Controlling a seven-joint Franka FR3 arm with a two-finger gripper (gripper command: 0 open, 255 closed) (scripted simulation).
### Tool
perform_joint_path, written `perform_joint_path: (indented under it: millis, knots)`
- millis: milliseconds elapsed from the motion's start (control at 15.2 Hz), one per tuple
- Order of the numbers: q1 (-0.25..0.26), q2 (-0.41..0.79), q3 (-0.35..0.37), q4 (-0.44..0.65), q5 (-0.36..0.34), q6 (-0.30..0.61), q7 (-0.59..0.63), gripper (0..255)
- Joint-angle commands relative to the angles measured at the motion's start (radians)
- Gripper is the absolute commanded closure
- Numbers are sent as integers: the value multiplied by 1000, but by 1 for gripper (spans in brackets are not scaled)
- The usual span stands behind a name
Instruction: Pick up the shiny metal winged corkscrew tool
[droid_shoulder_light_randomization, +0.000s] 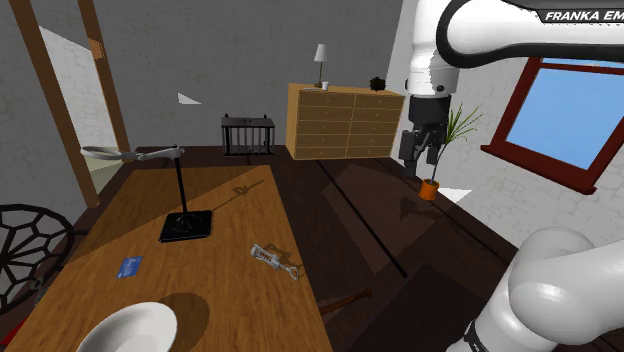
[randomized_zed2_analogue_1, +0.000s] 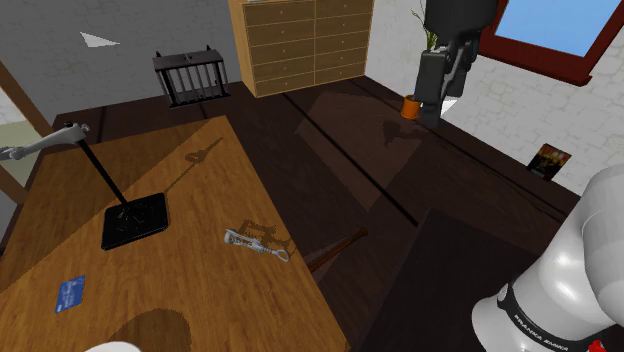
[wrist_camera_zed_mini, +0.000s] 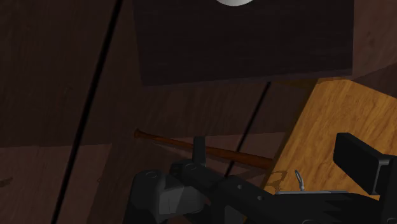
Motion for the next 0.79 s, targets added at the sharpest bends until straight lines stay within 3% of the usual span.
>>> perform_joint_path:
  millis: [0,726]
  knots:
    - [0,0,0,0,0,0,0,0]
    - [35,272,14,-98,35,389,-8,0]
